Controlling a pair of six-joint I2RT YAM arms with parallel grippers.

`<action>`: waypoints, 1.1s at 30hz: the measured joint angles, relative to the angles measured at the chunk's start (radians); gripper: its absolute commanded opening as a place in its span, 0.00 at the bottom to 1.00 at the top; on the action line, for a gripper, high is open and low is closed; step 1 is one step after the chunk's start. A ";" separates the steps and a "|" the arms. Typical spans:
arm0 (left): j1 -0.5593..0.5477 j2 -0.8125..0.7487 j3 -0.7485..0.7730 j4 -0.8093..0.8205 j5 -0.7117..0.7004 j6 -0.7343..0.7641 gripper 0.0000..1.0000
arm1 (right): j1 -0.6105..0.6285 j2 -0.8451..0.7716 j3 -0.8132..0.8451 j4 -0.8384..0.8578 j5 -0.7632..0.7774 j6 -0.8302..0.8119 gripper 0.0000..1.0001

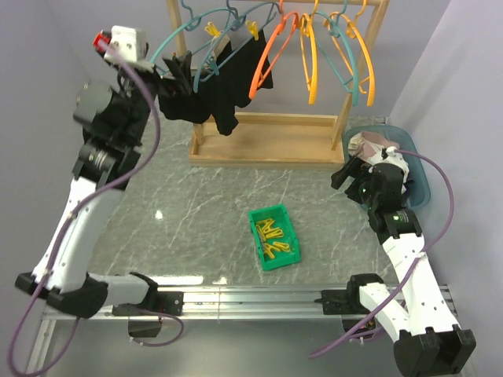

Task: Remove the underwear clipped to the hanger
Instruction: Place the hanger at the clothesline, then pick up the hanger from the clothesline.

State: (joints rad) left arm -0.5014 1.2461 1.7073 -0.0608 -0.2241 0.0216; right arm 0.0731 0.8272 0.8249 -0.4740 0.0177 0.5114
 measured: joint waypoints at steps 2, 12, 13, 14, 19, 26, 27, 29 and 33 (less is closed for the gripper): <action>0.079 0.060 0.070 -0.050 0.090 -0.005 0.97 | 0.002 0.003 -0.001 0.000 -0.006 -0.003 1.00; 0.302 0.348 0.155 -0.287 0.586 -0.043 0.91 | 0.007 -0.006 -0.030 -0.004 -0.042 -0.012 1.00; 0.303 0.356 0.155 -0.298 0.613 -0.042 0.91 | 0.008 -0.006 -0.034 -0.008 -0.045 -0.012 1.00; 0.303 0.357 0.155 -0.304 0.631 -0.041 0.91 | 0.008 -0.006 -0.035 -0.012 -0.046 -0.012 1.00; 0.301 0.361 0.193 -0.304 0.704 -0.041 0.85 | 0.008 -0.007 -0.035 -0.015 -0.052 -0.013 1.00; 0.301 0.413 0.257 -0.296 0.733 -0.041 0.79 | 0.008 -0.007 -0.035 -0.017 -0.053 -0.015 1.00; 0.301 0.422 0.257 -0.296 0.732 -0.041 0.79 | 0.008 -0.007 -0.035 -0.017 -0.053 -0.015 1.00; 0.301 0.444 0.257 -0.298 0.730 -0.041 0.78 | 0.008 -0.007 -0.035 -0.017 -0.053 -0.015 1.00; 0.301 0.477 0.257 -0.303 0.718 -0.041 0.75 | 0.008 -0.007 -0.035 -0.018 -0.053 -0.016 1.00</action>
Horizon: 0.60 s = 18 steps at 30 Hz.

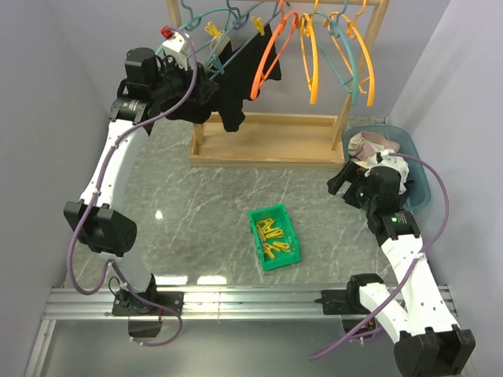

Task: Remove the underwear clipped to the hanger
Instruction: Pick up the hanger from the clothesline.

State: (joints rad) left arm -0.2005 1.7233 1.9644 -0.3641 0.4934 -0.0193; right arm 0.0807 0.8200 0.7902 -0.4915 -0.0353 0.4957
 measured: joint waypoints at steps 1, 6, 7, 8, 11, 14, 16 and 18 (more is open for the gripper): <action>0.000 0.006 0.000 -0.001 -0.002 0.000 0.74 | 0.000 0.000 0.000 0.000 0.000 0.000 1.00; 0.000 0.010 0.000 0.003 -0.001 -0.001 0.63 | 0.000 0.000 0.000 0.000 0.000 -0.002 1.00; 0.000 0.010 0.000 0.007 -0.001 -0.001 0.61 | 0.000 0.000 0.000 -0.001 0.000 -0.003 1.00; 0.000 0.010 0.000 0.008 -0.002 -0.001 0.55 | 0.000 0.000 0.000 -0.001 0.000 -0.003 1.00; 0.000 0.010 -0.006 0.030 -0.002 -0.003 0.44 | 0.000 0.000 0.000 -0.002 0.000 -0.005 1.00; -0.001 0.009 -0.010 0.048 -0.017 -0.002 0.47 | 0.000 0.000 0.000 -0.003 -0.003 -0.007 1.00; -0.004 0.009 -0.011 0.051 -0.040 0.000 0.57 | 0.000 0.000 0.000 -0.003 -0.005 -0.007 1.00; -0.008 0.007 -0.014 0.064 -0.062 0.001 0.64 | 0.000 0.000 0.000 -0.003 -0.008 -0.007 1.00</action>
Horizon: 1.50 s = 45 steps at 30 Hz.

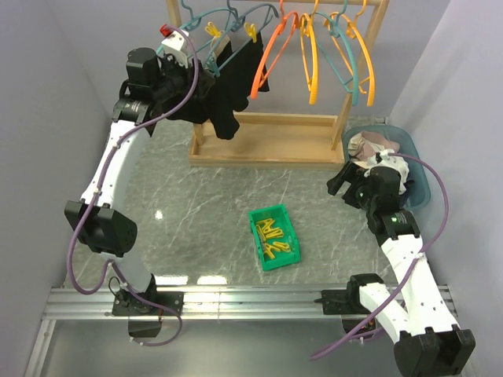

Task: Remove the underwear clipped to the hanger
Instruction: Pick up the hanger from the clothesline.

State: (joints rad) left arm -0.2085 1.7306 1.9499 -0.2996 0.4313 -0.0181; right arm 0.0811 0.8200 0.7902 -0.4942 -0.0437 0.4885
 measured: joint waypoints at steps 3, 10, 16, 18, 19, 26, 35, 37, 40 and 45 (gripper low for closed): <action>-0.007 -0.002 -0.007 0.003 -0.026 -0.002 0.65 | 0.000 0.000 0.000 0.000 -0.003 0.000 1.00; -0.015 0.000 -0.004 -0.002 -0.038 -0.009 0.23 | 0.000 0.000 0.000 -0.001 -0.004 0.000 1.00; -0.024 0.002 -0.002 -0.006 -0.045 -0.006 0.01 | 0.000 0.000 0.000 -0.001 -0.006 0.000 1.00; -0.026 0.002 -0.001 -0.006 -0.048 -0.005 0.01 | 0.000 0.000 0.000 -0.001 -0.007 0.000 1.00; -0.028 0.002 -0.001 -0.006 -0.053 -0.005 0.01 | 0.000 0.000 0.000 -0.001 -0.007 0.000 1.00; -0.081 -0.007 -0.001 -0.005 -0.190 -0.003 0.01 | 0.000 0.000 0.000 -0.001 -0.010 0.000 1.00; -0.168 -0.093 0.005 0.002 -0.389 0.016 0.01 | 0.000 0.000 0.000 0.000 -0.011 0.000 1.00; -0.174 -0.109 0.009 0.008 -0.426 0.027 0.01 | 0.000 0.000 0.000 0.000 -0.011 0.000 1.00; -0.180 -0.138 -0.008 0.018 -0.472 0.044 0.01 | 0.000 0.000 0.000 -0.001 -0.011 0.000 1.00; -0.182 -0.149 -0.010 0.002 -0.502 0.060 0.01 | 0.000 0.000 0.000 -0.001 -0.011 0.000 1.00</action>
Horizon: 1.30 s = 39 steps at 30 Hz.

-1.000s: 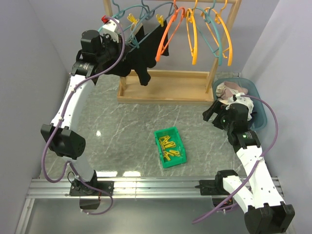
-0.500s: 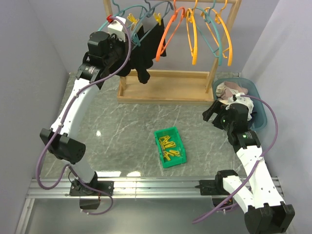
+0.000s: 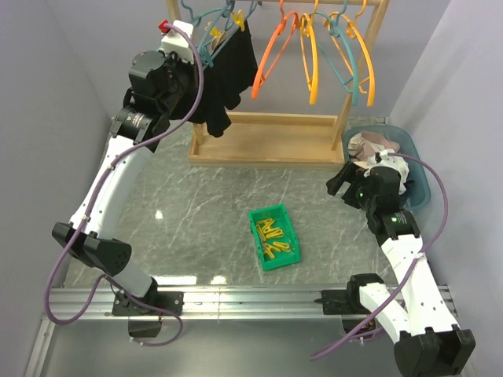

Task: Remove the underwear clipped to the hanger
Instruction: Pick up the hanger from the clothesline.

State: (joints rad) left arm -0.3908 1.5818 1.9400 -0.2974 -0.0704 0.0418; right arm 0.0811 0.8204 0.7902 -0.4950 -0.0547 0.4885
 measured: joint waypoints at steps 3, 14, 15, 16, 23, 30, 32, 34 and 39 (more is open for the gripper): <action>-0.005 -0.010 -0.014 -0.014 -0.006 0.000 0.01 | 0.000 0.000 0.000 0.000 0.000 0.000 1.00; -0.051 -0.320 -0.248 -0.071 -0.006 -0.013 0.01 | 0.000 0.000 0.000 0.000 -0.011 -0.003 1.00; -0.053 -0.351 -0.256 -0.082 -0.006 -0.021 0.01 | 0.000 0.000 0.000 0.000 -0.014 -0.005 1.00; -0.055 -0.374 -0.262 -0.092 -0.006 -0.029 0.01 | 0.000 0.000 0.000 0.000 -0.016 -0.007 1.00; -0.063 -0.536 -0.370 -0.200 -0.045 -0.084 0.01 | 0.001 0.002 0.000 0.000 -0.049 -0.015 1.00; -0.063 -0.708 -0.543 -0.405 -0.051 -0.167 0.01 | 0.071 0.003 0.000 0.013 -0.229 -0.030 1.00; -0.063 -0.765 -0.563 -0.470 -0.028 -0.196 0.01 | 0.144 0.001 0.002 0.025 -0.284 -0.033 1.00; -0.063 -0.810 -0.566 -0.522 0.000 -0.220 0.01 | 0.245 -0.003 0.006 0.031 -0.305 -0.033 1.00; -0.063 -0.895 -0.566 -0.630 0.055 -0.274 0.01 | 0.512 -0.032 0.014 0.066 -0.283 -0.003 1.00</action>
State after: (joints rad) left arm -0.4534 0.6872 1.3739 -0.9272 -0.0151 -0.2325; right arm 0.5930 0.7879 0.8043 -0.4294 -0.3378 0.4850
